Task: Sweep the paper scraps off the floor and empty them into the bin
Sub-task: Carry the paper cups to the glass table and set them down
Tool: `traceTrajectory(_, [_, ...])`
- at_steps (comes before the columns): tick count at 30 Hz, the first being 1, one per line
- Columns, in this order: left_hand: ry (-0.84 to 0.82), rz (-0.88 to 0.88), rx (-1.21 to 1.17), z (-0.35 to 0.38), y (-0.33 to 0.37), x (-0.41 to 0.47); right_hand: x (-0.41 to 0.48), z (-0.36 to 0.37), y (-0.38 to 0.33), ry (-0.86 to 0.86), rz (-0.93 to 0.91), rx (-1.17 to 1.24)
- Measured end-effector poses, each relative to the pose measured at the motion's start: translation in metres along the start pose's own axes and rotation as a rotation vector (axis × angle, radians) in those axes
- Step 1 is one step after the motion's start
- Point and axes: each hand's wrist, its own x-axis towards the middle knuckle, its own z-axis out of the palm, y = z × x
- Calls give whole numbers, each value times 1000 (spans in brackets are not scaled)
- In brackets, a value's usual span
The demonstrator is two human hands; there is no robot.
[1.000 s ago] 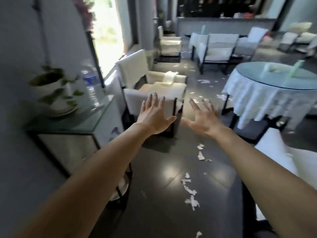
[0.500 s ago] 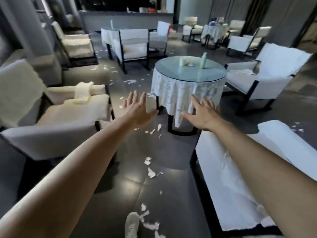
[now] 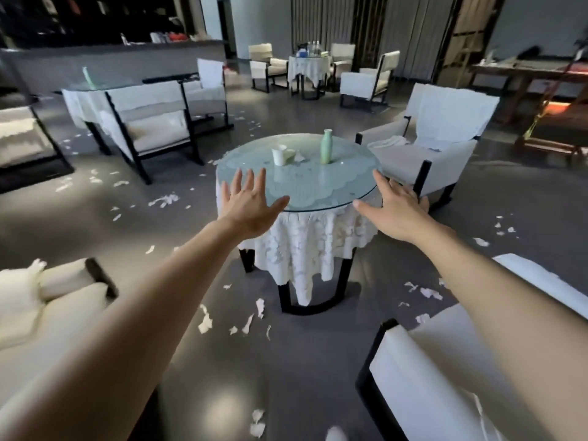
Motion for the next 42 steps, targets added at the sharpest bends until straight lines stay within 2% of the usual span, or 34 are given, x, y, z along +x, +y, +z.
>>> traceTrajectory(5, [19, 4, -190, 52, -11, 139, 162, 30, -22, 7, -45, 92])
traceTrajectory(12, [28, -236, -507, 91, -63, 338, 391, 63, -63, -153, -98, 341])
traceTrajectory(17, [-44, -326, -624, 144, -106, 457, 514, 108, -74, -239, -21, 423])
traceTrajectory(24, [-169, -291, -748, 252, -133, 617, 663, 197, -67, -284, 219, 602])
traceTrajectory(30, [-201, -182, -586, 321, -143, 684, 749, 248, -69, -270, 374, 677])
traceTrajectory(34, [-206, -85, -531, 341, -156, 695, 776, 271, -70, -253, 422, 581])
traceTrajectory(38, [-112, -113, -633, 338, -187, 694, 793, 286, -78, -268, 387, 509])
traceTrajectory(42, [-110, -121, -648, 336, -214, 696, 791, 297, -81, -240, 315, 306])
